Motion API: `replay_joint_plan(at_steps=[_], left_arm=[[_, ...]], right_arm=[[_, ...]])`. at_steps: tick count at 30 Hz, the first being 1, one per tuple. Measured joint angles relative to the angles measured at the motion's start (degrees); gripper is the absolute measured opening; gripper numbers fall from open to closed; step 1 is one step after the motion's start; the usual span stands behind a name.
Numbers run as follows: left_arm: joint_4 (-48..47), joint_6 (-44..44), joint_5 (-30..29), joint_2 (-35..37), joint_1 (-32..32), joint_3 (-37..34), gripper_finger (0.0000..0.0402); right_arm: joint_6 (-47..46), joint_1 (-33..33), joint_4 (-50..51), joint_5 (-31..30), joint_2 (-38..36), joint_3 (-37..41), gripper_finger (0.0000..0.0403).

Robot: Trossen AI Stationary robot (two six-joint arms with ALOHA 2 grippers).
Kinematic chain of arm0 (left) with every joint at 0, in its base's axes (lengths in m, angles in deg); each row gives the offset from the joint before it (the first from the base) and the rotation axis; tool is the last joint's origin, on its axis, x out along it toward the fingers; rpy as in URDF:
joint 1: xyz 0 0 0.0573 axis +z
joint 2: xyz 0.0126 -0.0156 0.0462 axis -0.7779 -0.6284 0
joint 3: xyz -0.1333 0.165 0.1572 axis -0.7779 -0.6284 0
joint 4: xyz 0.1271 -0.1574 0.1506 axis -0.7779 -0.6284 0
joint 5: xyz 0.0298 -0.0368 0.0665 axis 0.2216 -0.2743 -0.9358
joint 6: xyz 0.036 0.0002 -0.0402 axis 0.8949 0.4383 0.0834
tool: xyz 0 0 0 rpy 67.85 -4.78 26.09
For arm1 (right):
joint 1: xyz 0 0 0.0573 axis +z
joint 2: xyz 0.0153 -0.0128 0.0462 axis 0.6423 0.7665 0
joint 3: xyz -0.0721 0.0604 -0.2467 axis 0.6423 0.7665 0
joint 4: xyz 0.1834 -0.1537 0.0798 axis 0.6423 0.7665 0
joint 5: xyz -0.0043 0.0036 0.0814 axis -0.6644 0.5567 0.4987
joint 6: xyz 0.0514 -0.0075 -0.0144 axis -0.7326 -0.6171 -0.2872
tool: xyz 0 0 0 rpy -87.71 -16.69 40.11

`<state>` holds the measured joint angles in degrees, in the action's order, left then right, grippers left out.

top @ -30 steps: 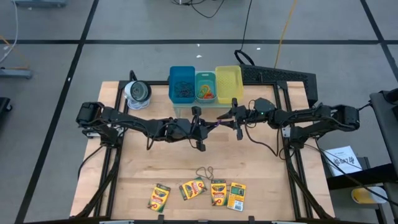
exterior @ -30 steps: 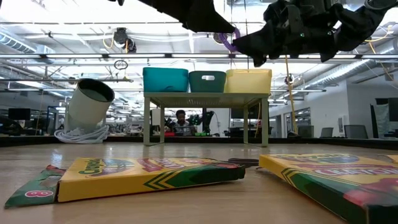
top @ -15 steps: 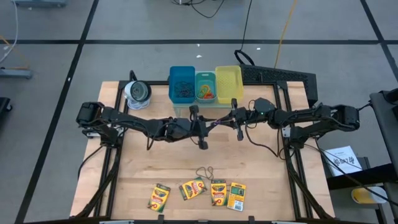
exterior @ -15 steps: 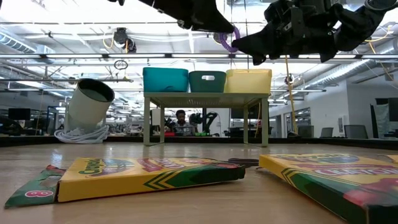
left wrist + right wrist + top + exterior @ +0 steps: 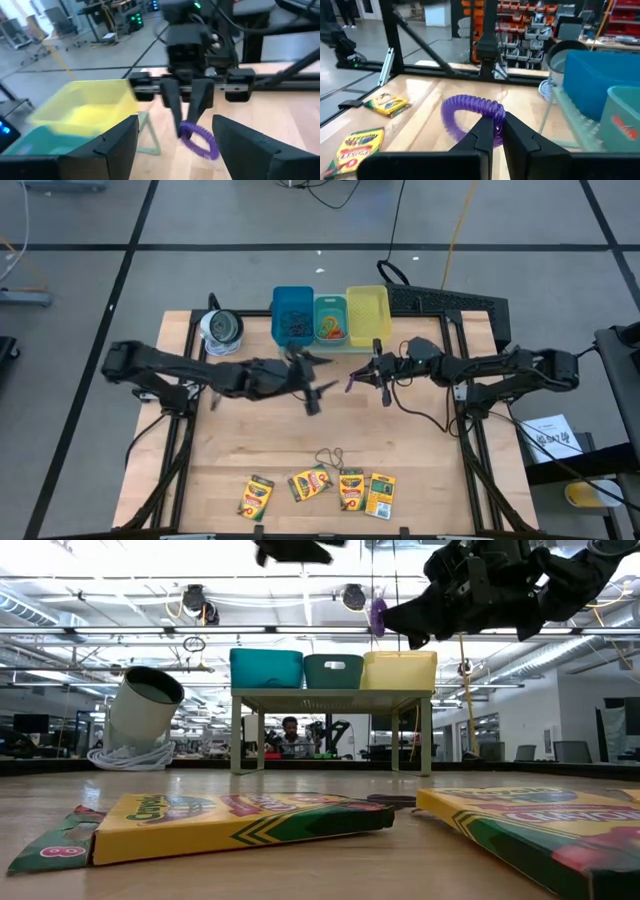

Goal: Pick & Place Office Desk Supplies
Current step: Put the purple spring keychain into the green bin on the shelf

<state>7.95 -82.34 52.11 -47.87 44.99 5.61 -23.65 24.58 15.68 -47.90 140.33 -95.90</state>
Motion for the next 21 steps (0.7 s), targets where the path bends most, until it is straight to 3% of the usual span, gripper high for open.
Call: replay_joint_plan(at_steps=[4,9,16,21], left_arm=[[-8.94,-3.59,-0.97,8.07,0.44,-0.03,0.0261],[-9.59,-4.17,-1.14,16.65,0.39,-6.01,0.0243],[4.79,-6.72,-5.04,26.54,1.53,-26.10,0.0221],[18.19,-11.47,-5.62,30.43,2.52,-39.10,0.0214]], right_arm=[[0.00,-0.69,1.97,-0.07,-1.67,-0.04,0.0017],[-0.06,-1.11,4.28,-0.11,-4.11,-0.02,0.0017],[-1.11,-1.11,6.10,0.10,-5.33,-0.02,0.0017],[-3.47,-1.02,4.02,3.50,-5.29,-0.02,0.0017]])
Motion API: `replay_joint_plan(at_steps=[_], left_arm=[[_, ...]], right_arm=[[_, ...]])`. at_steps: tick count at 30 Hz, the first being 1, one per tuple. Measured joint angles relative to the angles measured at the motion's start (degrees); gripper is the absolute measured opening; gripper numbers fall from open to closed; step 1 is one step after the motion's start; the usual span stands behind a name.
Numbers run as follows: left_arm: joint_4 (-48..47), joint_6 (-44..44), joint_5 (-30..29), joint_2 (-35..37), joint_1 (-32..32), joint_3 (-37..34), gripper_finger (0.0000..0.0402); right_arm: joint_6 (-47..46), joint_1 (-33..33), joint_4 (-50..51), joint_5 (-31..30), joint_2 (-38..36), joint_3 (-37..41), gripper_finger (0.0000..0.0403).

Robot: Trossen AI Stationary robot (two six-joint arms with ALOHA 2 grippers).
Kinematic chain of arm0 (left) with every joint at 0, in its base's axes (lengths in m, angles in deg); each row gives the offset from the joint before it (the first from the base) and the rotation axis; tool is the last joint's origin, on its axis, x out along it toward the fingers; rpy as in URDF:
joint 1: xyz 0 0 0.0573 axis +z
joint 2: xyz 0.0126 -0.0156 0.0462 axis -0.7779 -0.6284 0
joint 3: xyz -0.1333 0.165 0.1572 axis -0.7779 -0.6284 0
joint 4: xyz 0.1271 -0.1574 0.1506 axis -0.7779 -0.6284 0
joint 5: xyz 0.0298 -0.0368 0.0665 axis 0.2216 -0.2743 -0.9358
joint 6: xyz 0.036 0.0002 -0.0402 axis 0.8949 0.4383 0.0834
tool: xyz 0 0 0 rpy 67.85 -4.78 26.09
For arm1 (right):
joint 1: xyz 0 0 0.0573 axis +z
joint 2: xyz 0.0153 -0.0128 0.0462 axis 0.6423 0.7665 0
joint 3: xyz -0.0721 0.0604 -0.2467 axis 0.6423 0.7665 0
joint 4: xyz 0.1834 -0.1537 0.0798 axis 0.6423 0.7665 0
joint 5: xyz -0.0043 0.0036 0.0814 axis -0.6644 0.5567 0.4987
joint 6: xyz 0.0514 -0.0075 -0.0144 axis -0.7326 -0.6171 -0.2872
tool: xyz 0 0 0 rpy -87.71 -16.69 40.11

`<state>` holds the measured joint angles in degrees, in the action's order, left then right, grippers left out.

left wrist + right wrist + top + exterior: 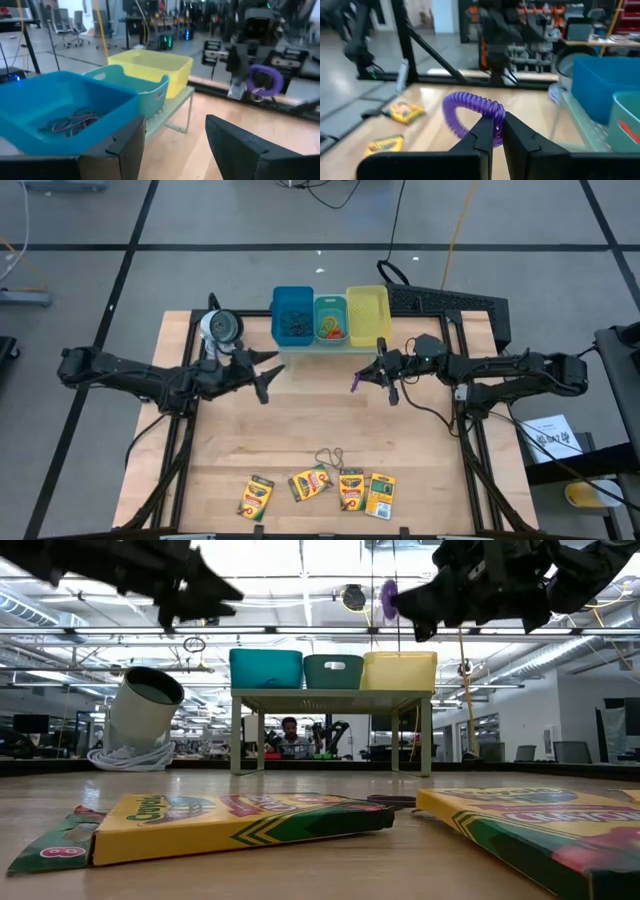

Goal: Pick & Place Office Desk Supplies
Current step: Put the purple spring keychain into the green bin on the shelf

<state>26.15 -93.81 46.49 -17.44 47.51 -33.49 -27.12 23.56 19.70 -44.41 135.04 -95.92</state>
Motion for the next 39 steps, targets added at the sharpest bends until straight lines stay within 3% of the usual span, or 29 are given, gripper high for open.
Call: replay_joint_plan(at_steps=[7,20,28,33,39], left_arm=[[11.16,-1.00,-0.09,1.05,1.13,-8.54,0.0215],[11.87,-3.17,-0.11,-0.02,2.33,-8.68,0.0216],[11.41,-6.11,0.95,-0.04,2.27,-8.68,0.0216],[11.40,-5.19,1.29,-0.04,2.35,-8.68,0.0216],[11.44,-4.96,1.29,-0.04,2.37,-8.68,0.0216]], right_arm=[[-6.18,0.00,-3.93,-0.66,0.78,-2.84,0.0018],[0.84,-5.18,13.62,-1.15,14.74,-25.59,0.0014],[2.16,-11.38,17.51,-19.21,19.56,-29.55,0.0017],[1.10,-12.53,17.99,-20.27,19.58,-29.55,0.0045],[4.40,-12.35,18.04,-20.24,19.58,-29.55,0.0112]])
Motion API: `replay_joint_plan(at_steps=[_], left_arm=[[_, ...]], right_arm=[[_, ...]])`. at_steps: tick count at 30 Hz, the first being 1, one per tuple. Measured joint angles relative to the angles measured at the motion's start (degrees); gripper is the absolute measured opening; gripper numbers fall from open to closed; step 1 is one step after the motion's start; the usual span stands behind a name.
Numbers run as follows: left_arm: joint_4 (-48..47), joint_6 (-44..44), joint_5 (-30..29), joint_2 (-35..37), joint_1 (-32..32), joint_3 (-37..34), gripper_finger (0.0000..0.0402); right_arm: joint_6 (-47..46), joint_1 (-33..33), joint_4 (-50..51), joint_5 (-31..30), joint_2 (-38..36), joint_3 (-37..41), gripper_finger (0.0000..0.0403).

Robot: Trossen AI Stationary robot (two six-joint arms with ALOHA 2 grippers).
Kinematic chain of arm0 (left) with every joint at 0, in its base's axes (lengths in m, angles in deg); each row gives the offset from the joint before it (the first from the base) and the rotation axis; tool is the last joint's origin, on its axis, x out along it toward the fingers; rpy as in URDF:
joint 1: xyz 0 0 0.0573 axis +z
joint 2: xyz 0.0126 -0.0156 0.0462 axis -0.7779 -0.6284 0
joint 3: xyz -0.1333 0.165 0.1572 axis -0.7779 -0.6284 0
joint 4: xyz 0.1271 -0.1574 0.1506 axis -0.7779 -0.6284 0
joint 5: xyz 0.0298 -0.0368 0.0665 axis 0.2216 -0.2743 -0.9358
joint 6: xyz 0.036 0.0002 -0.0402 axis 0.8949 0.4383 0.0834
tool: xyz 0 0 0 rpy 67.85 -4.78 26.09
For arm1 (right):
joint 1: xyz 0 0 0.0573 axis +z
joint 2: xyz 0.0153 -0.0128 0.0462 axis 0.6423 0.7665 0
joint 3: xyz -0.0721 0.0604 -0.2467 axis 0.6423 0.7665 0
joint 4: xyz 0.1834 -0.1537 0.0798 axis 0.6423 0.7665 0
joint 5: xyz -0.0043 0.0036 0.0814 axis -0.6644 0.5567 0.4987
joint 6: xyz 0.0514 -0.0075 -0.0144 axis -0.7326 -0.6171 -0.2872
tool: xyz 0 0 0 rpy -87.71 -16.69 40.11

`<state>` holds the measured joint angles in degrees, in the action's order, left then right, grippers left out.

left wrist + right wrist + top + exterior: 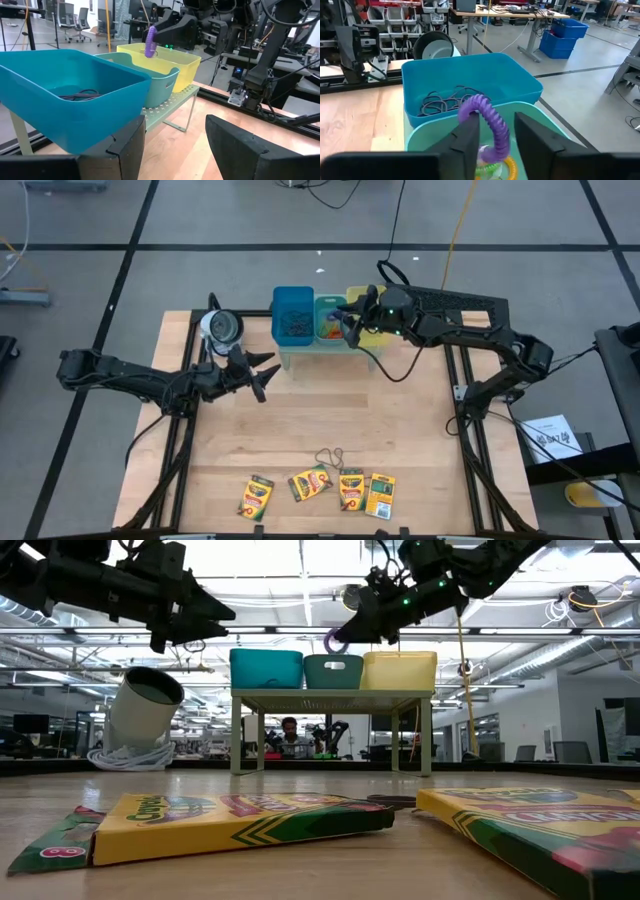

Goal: Pick & Place Office Desk Supplies
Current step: Put the purple spring keychain into the green bin on the shelf, then put the purple rubber band into the blue bin on the shelf

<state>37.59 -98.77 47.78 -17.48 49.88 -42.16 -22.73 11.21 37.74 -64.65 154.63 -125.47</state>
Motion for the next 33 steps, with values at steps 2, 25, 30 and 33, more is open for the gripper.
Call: replay_joint_plan(at_steps=[2,25,30,33], left_arm=[[-0.02,-0.04,0.00,0.00,0.00,0.00,0.0216],[-1.29,-10.73,10.93,-0.30,-1.32,0.04,0.0216],[-1.32,-8.36,10.52,-5.96,-5.03,3.31,0.0216],[-1.21,-2.88,10.75,-12.96,-7.00,7.31,0.0216]], right_arm=[[0.06,-0.02,0.03,-0.01,0.00,0.00,0.0136],[1.95,5.61,7.97,0.23,-10.08,0.07,0.0202],[4.72,9.42,13.72,0.22,-17.57,0.31,0.0205],[5.23,11.12,14.06,0.26,-21.62,2.16,0.0204]])
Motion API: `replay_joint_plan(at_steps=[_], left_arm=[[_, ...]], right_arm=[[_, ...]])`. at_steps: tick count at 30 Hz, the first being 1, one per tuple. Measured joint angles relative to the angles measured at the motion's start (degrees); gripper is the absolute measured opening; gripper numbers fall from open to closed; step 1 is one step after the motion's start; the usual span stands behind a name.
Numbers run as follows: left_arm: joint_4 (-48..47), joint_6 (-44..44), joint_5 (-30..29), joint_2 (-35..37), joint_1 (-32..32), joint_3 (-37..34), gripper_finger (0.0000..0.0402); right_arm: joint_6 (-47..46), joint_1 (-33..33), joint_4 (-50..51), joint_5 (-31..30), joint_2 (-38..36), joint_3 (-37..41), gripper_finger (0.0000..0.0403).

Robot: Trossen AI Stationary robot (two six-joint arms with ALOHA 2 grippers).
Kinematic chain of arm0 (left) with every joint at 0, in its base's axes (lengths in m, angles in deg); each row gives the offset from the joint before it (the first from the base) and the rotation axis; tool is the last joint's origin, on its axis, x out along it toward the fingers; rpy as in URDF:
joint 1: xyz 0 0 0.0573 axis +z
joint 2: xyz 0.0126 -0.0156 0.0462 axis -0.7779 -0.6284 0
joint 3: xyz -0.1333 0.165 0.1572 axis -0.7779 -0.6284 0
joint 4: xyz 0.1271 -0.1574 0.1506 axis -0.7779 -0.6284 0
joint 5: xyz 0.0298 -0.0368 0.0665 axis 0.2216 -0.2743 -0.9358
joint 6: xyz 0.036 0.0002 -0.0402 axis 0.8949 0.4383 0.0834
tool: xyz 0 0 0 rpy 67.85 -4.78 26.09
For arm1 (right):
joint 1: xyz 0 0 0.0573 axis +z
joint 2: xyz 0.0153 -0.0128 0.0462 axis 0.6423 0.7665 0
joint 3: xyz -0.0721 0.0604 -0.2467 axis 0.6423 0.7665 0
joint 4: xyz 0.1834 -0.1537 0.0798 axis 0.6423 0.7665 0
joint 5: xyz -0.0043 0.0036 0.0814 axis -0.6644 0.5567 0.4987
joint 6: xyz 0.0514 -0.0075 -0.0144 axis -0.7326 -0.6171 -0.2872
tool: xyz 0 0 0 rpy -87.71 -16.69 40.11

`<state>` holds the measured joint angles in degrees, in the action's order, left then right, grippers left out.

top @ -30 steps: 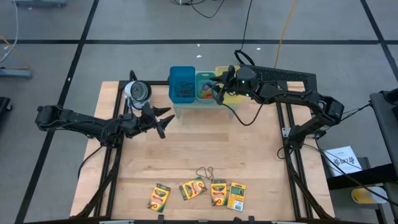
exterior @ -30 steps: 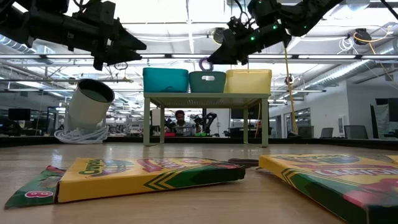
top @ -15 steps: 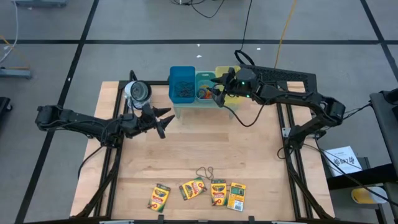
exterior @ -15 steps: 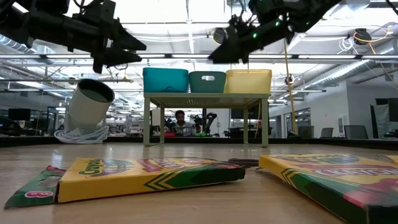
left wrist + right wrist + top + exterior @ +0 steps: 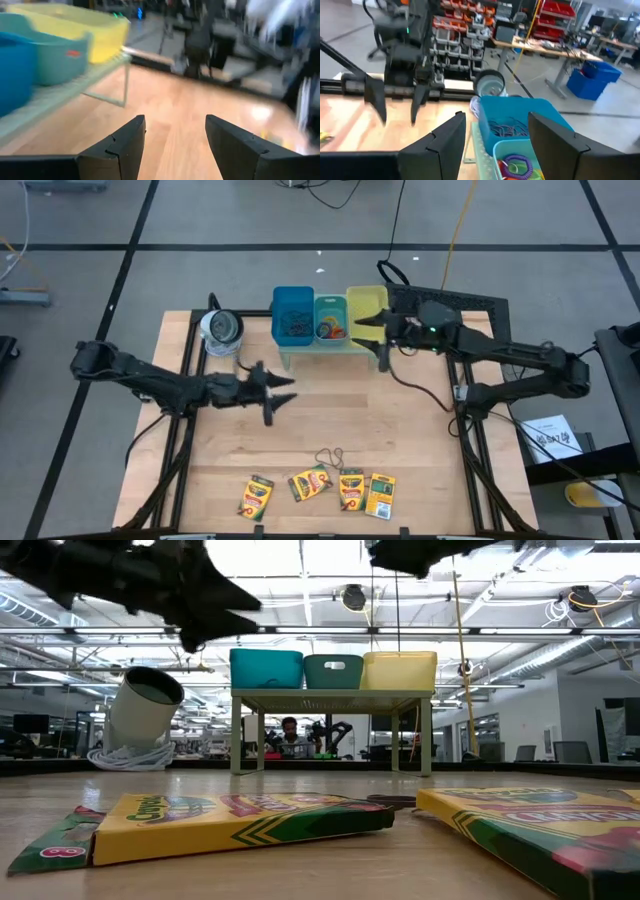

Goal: Pick & Place Office Desk Supplies
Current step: Put the purple rubber band into the blue bin on the shelf

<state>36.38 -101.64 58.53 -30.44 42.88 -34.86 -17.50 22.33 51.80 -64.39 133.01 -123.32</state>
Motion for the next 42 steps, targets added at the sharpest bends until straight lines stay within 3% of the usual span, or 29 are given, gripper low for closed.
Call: replay_joint_plan(at_steps=[6,10,15,24,28,32,37,42], left_arm=[[-3.01,16.26,5.98,-14.16,-2.97,9.57,0.0216],[-5.84,25.39,6.23,-22.47,-3.47,14.18,0.0216],[-5.58,22.60,13.46,-31.15,-5.07,19.34,0.0216],[-8.32,20.81,19.46,-40.23,-8.13,27.45,0.0216],[-13.92,24.60,19.43,-42.86,-8.08,28.56,0.0216],[-13.66,25.98,19.65,-45.69,-9.07,28.56,0.0216],[-11.25,24.94,19.21,-47.28,-10.37,28.65,0.0216],[-13.59,18.46,18.35,-47.17,-9.90,28.78,0.0200]], right_arm=[[-0.08,0.91,-2.66,-0.26,-5.59,5.12,0.0199],[-1.70,0.88,-6.36,-0.33,-7.46,9.75,0.0200],[-2.62,0.88,-11.09,-0.28,-8.55,15.43,0.0197],[-3.40,0.77,-19.13,-0.33,-9.26,21.47,0.0196],[-3.68,0.77,-20.12,-0.33,-9.24,21.97,0.0196],[-5.76,0.77,-19.71,-0.28,-9.24,21.97,0.0196],[-6.87,0.86,-19.21,-0.27,-9.24,21.97,0.0196],[-7.34,0.86,-19.16,-0.27,-9.24,21.97,0.0196]])
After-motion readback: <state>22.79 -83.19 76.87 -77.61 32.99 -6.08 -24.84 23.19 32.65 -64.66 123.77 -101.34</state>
